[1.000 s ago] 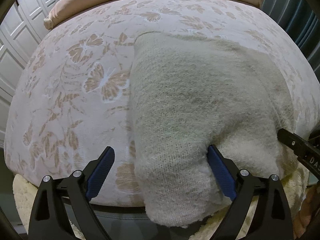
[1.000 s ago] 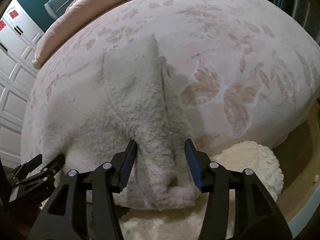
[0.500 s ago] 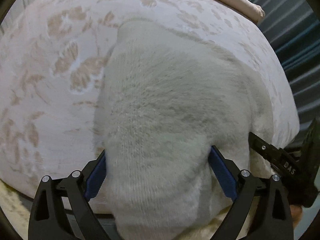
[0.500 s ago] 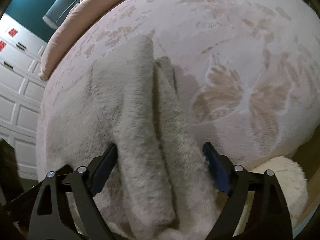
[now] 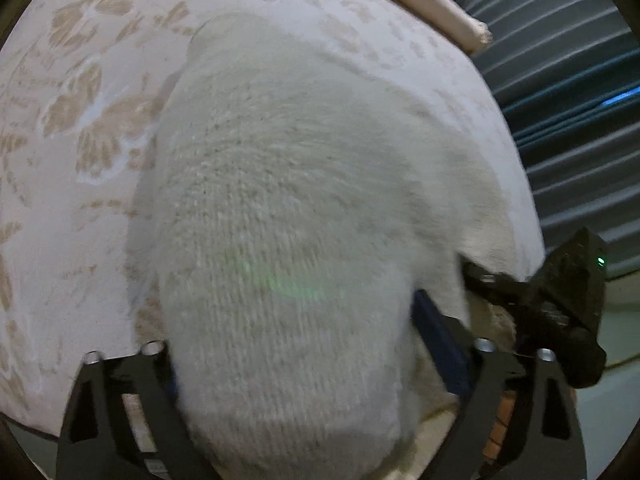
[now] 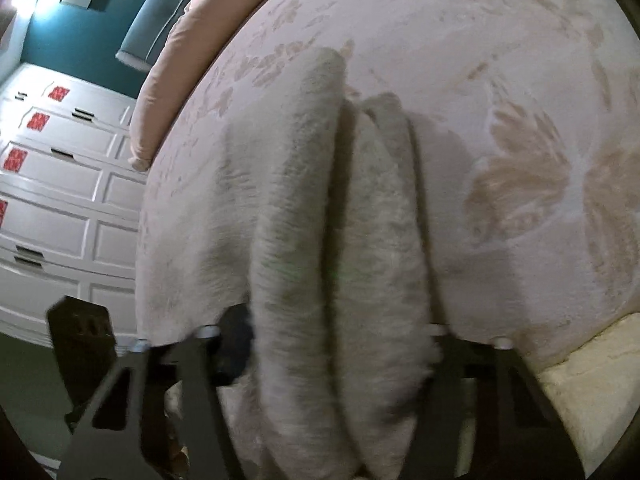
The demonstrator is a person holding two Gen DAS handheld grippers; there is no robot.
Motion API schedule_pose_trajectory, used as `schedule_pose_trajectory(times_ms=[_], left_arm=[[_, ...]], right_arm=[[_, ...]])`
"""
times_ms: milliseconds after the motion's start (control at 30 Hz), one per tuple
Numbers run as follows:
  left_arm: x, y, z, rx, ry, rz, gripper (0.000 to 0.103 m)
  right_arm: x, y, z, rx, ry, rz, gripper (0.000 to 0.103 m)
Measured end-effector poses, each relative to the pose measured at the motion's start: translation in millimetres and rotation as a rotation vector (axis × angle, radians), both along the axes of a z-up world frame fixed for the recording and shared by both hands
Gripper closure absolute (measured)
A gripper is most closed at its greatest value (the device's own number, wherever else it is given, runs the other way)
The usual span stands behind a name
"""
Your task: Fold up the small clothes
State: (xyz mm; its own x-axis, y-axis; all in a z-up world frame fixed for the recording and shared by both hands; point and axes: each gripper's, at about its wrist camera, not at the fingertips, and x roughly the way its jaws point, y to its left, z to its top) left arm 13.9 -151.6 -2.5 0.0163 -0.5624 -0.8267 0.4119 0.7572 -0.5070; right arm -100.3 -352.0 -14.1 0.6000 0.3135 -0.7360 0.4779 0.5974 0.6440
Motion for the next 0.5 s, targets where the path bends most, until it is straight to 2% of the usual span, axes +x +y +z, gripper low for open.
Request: schedule_pose_trajectory(times_ms=[33, 133, 267, 333, 500], left_arm=[[-1, 0, 8, -0.016, -0.010, -0.019, 0.035], [-4, 3, 38, -0.070, -0.075, -0.074, 0.049], [-4, 22, 93, -0.184, -0.168, -0.106, 0.050], [-2, 36, 119, -0.237, -0.221, -0.108, 0.050], [1, 79, 208, -0.333, -0.423, -0.116, 0.050]], right_arm=[[0, 2, 8, -0.013, -0.005, -0.001, 0.067], [-5, 11, 44, -0.046, -0.080, -0.002, 0.069], [-10, 32, 109, -0.171, -0.181, 0.002, 0.069], [-13, 44, 145, -0.218, -0.264, 0.003, 0.069], [-6, 81, 232, -0.309, -0.477, 0.040, 0.068]])
